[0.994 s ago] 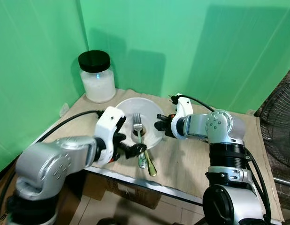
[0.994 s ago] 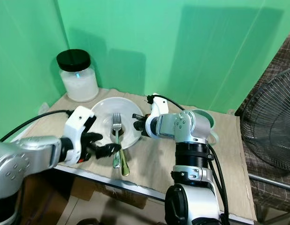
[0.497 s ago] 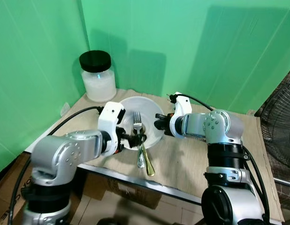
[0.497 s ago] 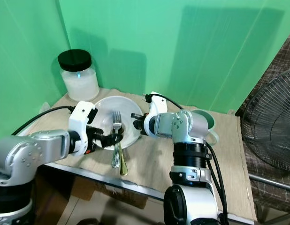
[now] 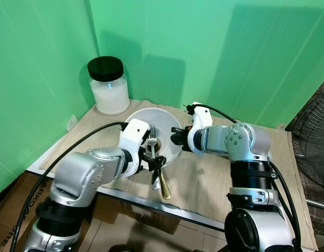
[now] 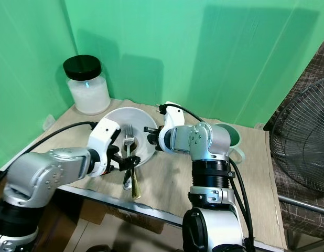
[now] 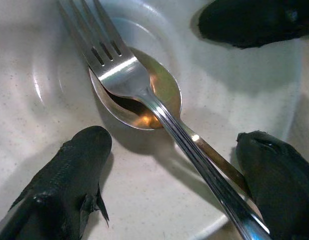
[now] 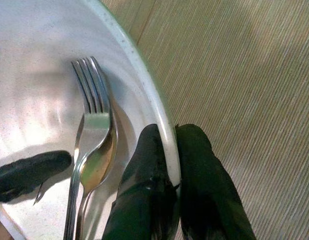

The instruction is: Setting the table

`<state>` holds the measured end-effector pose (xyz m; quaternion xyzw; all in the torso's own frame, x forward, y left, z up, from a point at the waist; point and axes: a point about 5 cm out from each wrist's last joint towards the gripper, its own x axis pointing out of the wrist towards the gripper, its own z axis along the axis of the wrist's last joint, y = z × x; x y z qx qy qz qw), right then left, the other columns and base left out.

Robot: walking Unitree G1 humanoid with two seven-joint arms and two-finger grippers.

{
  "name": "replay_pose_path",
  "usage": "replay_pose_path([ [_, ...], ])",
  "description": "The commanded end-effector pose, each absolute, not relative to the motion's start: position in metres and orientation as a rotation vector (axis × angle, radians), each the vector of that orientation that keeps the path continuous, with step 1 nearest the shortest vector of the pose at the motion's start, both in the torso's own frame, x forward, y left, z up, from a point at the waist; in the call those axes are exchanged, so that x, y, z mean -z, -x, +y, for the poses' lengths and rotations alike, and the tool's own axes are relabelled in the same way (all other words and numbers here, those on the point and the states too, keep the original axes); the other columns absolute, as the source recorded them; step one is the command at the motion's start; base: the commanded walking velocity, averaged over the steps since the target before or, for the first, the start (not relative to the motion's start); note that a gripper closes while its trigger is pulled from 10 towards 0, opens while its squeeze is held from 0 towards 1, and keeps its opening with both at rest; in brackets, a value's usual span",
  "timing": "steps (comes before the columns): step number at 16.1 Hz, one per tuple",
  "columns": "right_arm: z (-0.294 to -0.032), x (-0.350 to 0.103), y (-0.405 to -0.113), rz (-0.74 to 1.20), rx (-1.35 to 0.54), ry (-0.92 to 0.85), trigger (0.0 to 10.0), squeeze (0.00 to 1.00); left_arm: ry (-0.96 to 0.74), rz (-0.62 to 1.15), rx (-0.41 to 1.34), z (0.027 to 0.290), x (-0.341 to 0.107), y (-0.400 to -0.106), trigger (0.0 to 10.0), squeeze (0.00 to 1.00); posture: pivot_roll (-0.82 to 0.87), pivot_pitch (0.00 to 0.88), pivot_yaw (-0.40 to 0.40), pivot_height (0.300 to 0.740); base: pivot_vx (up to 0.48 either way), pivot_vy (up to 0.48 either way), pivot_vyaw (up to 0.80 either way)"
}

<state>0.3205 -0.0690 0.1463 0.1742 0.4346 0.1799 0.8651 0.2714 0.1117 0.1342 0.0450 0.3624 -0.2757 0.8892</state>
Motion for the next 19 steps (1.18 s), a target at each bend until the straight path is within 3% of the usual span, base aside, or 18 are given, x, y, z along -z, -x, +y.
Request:
replay_pose_path([
  [1, -0.071, -0.155, -0.322, 0.868, -0.381, -0.380, 0.0, 0.00, -0.158, 0.862, 0.483, 0.127, -0.111, -0.270, 10.0, 0.00, 0.09, 0.009, -0.035, 0.740, 0.000, 0.000, 0.00],
  [5, -0.070, -0.157, -0.322, 0.857, -0.384, -0.377, 0.0, 0.00, -0.185, 0.833, 0.459, 0.135, -0.104, -0.275, 10.0, 0.00, 0.09, 0.008, -0.036, 0.740, 0.000, 0.000, 0.00],
  [6, -0.070, -0.158, -0.322, 0.855, -0.385, -0.375, 0.0, 0.00, -0.195, 0.828, 0.457, 0.137, -0.102, -0.275, 9.0, 0.00, 0.09, 0.007, -0.037, 0.740, 0.000, 0.000, 0.00],
  [7, -0.070, -0.158, -0.322, 0.854, -0.386, -0.373, 0.0, 0.00, -0.201, 0.827, 0.459, 0.138, -0.101, -0.275, 4.9, 0.00, 0.09, 0.007, -0.038, 0.740, 0.000, 0.000, 0.00],
  [8, -0.070, -0.158, -0.323, 0.852, -0.386, -0.367, 0.0, 0.00, -0.215, 0.826, 0.467, 0.141, -0.100, -0.275, 2.0, 0.00, 0.09, 0.007, -0.039, 0.740, 0.000, 0.000, 0.00],
  [9, -0.070, -0.159, -0.323, 0.852, -0.385, -0.365, 0.0, 0.00, -0.217, 0.826, 0.470, 0.142, -0.100, -0.275, 0.3, 0.00, 0.09, 0.007, -0.039, 0.740, 0.000, 0.000, 0.00],
  [19, -0.070, -0.159, -0.324, 0.853, -0.385, -0.356, 0.0, 0.00, -0.243, 0.837, 0.497, 0.154, -0.096, -0.282, 0.0, 0.00, 0.09, 0.010, -0.041, 0.740, 0.000, 0.000, 0.00],
])
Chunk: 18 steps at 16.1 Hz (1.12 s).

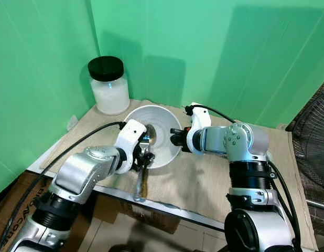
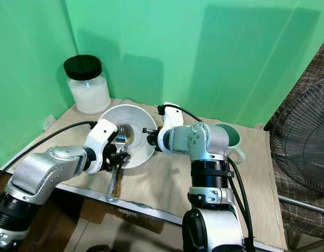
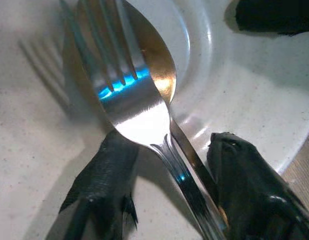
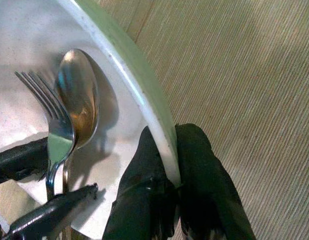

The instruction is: Setting the table

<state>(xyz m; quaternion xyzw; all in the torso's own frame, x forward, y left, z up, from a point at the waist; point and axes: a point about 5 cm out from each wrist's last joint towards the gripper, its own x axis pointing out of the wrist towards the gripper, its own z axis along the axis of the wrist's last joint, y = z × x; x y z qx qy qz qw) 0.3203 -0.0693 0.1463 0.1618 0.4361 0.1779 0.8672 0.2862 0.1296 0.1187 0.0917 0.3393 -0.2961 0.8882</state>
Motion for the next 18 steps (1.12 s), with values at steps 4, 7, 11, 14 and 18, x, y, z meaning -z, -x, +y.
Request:
replay_pose_path([
  [4, -0.070, -0.160, -0.324, 0.850, -0.384, -0.357, 0.0, 0.00, -0.260, 0.831, 0.469, 0.161, -0.096, -0.287, 0.0, 0.00, 0.09, 0.008, -0.043, 0.740, 0.000, 0.000, 0.00],
  [7, -0.070, -0.161, -0.325, 0.846, -0.383, -0.358, 0.0, 0.00, -0.263, 0.826, 0.460, 0.163, -0.096, -0.289, 0.0, 0.00, 0.09, 0.007, -0.043, 0.740, 0.000, 0.000, 0.00],
  [11, -0.070, -0.162, -0.326, 0.841, -0.384, -0.360, 0.0, 0.00, -0.264, 0.824, 0.447, 0.167, -0.095, -0.292, 0.0, 0.00, 0.09, 0.006, -0.043, 0.740, 0.000, 0.000, 0.00],
  [14, -0.070, -0.163, -0.326, 0.838, -0.382, -0.362, 0.0, 0.00, -0.293, 0.804, 0.419, 0.174, -0.096, -0.296, 0.0, 0.00, 0.09, 0.001, -0.043, 0.740, 0.000, 0.000, 0.00],
  [18, -0.071, -0.165, -0.327, 0.828, -0.376, -0.365, 0.0, 0.00, -0.332, 0.757, 0.390, 0.184, -0.104, -0.306, 0.0, 0.00, 0.09, 0.000, -0.045, 0.740, 0.000, 0.000, 0.00],
])
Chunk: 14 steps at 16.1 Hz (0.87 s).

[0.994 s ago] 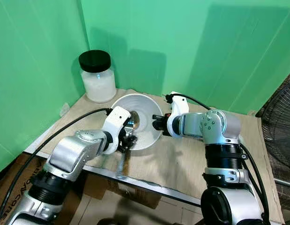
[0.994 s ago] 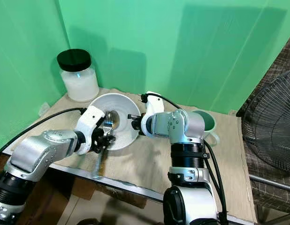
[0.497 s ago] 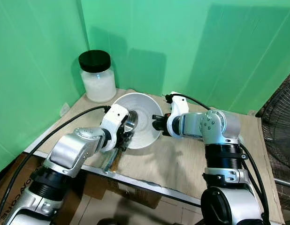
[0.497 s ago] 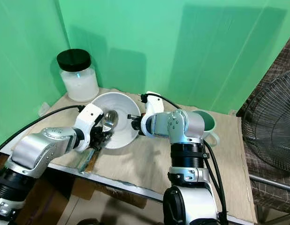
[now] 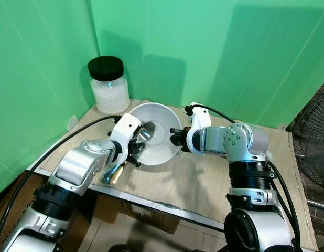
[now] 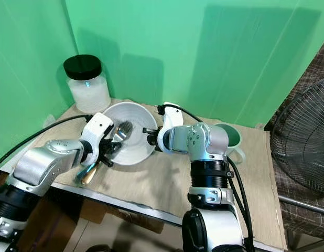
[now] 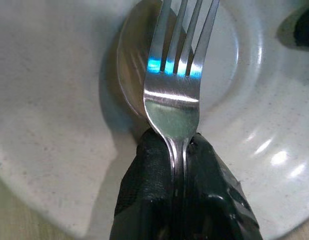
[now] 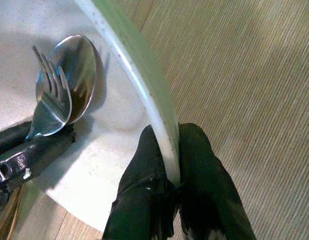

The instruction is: Setting the table

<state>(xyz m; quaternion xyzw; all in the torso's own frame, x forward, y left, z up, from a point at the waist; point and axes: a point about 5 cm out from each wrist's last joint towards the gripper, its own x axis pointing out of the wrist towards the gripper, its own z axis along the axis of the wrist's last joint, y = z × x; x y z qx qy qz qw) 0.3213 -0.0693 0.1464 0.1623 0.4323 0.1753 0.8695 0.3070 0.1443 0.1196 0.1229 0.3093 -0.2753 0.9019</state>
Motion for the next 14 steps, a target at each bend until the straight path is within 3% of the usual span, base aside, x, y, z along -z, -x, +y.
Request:
replay_pose_path([
  [1, -0.072, -0.166, -0.328, 0.823, -0.371, -0.368, 0.0, 0.00, -0.351, 0.735, 0.394, 0.185, -0.106, -0.308, 0.0, 0.00, 0.09, 0.000, -0.046, 0.740, 0.000, 0.000, 0.00],
  [7, -0.081, -0.169, -0.335, 0.764, -0.317, -0.373, 0.0, 0.00, -0.526, 0.611, 0.464, 0.186, -0.113, -0.314, 0.0, 0.00, 0.08, 0.000, -0.040, 0.740, 0.000, 0.000, 0.00],
  [14, -0.086, -0.196, -0.349, 0.472, -0.292, -0.219, 0.0, 0.00, -0.590, 0.452, 0.479, 0.196, -0.122, -0.318, 0.0, 0.00, 0.08, 0.000, -0.036, 0.740, 0.000, 0.000, 0.00],
])
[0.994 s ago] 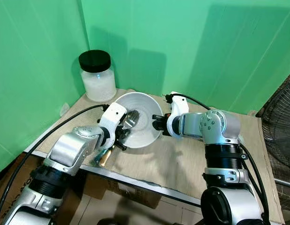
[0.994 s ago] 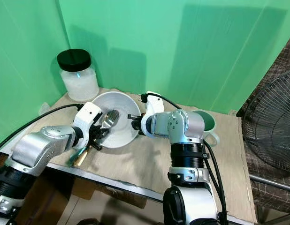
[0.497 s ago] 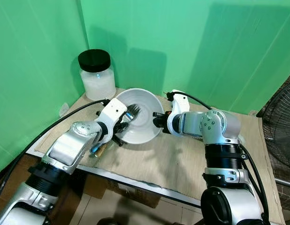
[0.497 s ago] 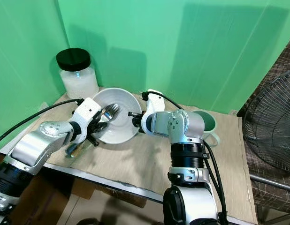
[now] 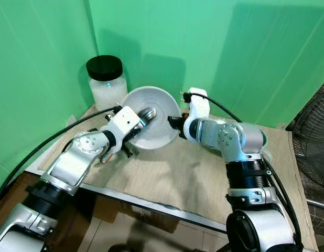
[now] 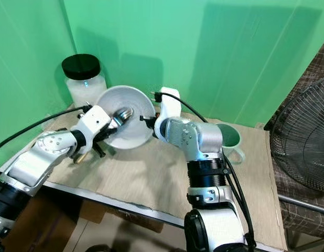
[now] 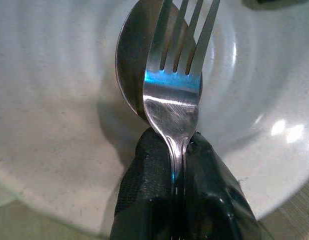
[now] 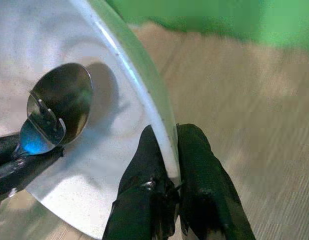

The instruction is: Setting the table

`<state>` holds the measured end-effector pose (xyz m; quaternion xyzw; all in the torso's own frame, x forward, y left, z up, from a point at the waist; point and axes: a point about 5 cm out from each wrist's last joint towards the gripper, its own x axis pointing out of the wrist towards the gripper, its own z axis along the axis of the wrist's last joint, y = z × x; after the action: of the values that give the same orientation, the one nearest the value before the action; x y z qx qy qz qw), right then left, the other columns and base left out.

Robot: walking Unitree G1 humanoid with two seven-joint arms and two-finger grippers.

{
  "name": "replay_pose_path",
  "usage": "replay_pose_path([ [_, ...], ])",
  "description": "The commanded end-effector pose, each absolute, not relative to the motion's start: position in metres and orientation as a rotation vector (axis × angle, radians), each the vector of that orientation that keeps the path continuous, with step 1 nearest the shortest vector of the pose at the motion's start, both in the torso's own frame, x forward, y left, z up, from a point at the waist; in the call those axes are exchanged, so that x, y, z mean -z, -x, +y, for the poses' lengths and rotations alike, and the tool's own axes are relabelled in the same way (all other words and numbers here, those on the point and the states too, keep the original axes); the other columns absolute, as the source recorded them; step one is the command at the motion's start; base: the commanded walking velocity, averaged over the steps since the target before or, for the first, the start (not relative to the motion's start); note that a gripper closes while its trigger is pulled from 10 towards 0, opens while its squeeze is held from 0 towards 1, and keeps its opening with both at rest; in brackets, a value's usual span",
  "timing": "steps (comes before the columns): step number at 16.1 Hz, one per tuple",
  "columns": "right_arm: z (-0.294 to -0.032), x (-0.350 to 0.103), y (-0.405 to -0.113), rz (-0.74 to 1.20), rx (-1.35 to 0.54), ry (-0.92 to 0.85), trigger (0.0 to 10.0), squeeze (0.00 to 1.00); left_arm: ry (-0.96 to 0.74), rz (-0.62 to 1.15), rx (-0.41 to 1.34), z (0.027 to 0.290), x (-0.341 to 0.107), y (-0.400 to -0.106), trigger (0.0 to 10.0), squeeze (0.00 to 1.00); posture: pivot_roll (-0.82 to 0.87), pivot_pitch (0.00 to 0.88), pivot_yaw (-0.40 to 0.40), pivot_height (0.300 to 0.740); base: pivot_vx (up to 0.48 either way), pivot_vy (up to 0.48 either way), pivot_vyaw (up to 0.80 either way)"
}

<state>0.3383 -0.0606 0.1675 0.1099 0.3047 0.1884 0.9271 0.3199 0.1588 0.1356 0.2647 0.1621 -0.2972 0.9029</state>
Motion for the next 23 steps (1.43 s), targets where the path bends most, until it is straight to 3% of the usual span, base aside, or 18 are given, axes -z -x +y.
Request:
replay_pose_path([
  [1, -0.087, -0.200, -0.350, 0.422, -0.282, -0.153, 0.0, 0.00, -0.578, 0.440, 0.466, 0.197, -0.122, -0.316, 0.0, 0.00, 0.08, 0.000, -0.037, 0.740, 0.000, 0.000, 0.00],
  [8, -0.093, -0.207, -0.352, 0.225, -0.195, 0.102, 0.0, 0.00, -0.412, 0.245, 0.423, 0.177, -0.135, -0.305, 0.0, 0.00, 0.08, 0.000, -0.041, 0.740, 0.000, 0.000, 0.00],
  [17, -0.116, -0.237, -0.353, 0.007, -0.053, 0.149, 0.0, 0.00, -0.420, 0.315, 0.427, 0.177, -0.115, -0.304, 0.0, 0.00, 0.08, 0.000, -0.045, 0.740, 0.000, 0.000, 0.00],
  [18, -0.122, -0.242, -0.352, -0.002, -0.032, 0.155, 2.5, 0.00, -0.408, 0.320, 0.416, 0.177, -0.113, -0.307, 3.4, 0.00, 0.07, 0.000, -0.041, 0.740, 0.000, 0.000, 0.00],
  [19, -0.127, -0.246, -0.350, -0.004, -0.030, 0.145, 3.6, 0.00, -0.391, 0.325, 0.396, 0.176, -0.111, -0.310, 5.8, 0.00, 0.06, 0.000, -0.038, 0.740, 0.000, 0.000, 0.00],
  [20, -0.129, -0.248, -0.347, -0.002, -0.040, 0.134, 5.0, 0.00, -0.376, 0.323, 0.396, 0.174, -0.110, -0.312, 10.0, 0.00, 0.06, 0.000, -0.038, 0.740, 0.000, 0.000, 0.00],
  [21, -0.132, -0.252, -0.342, 0.004, -0.077, 0.110, 9.7, 0.00, -0.339, 0.319, 0.400, 0.170, -0.110, -0.316, 10.0, 0.00, 0.05, 0.000, -0.035, 0.740, 0.000, 0.000, 0.00],
  [22, -0.133, -0.254, -0.338, 0.011, -0.108, 0.084, 10.0, 0.00, -0.312, 0.317, 0.411, 0.166, -0.110, -0.318, 10.0, 0.00, 0.05, 0.000, -0.035, 0.740, 0.000, 0.000, 0.00],
  [23, -0.135, -0.255, -0.334, 0.011, -0.122, 0.073, 10.0, 0.00, -0.287, 0.310, 0.412, 0.162, -0.111, -0.321, 10.0, 0.32, 0.05, 0.000, -0.030, 0.740, 0.000, 0.000, 0.00],
])
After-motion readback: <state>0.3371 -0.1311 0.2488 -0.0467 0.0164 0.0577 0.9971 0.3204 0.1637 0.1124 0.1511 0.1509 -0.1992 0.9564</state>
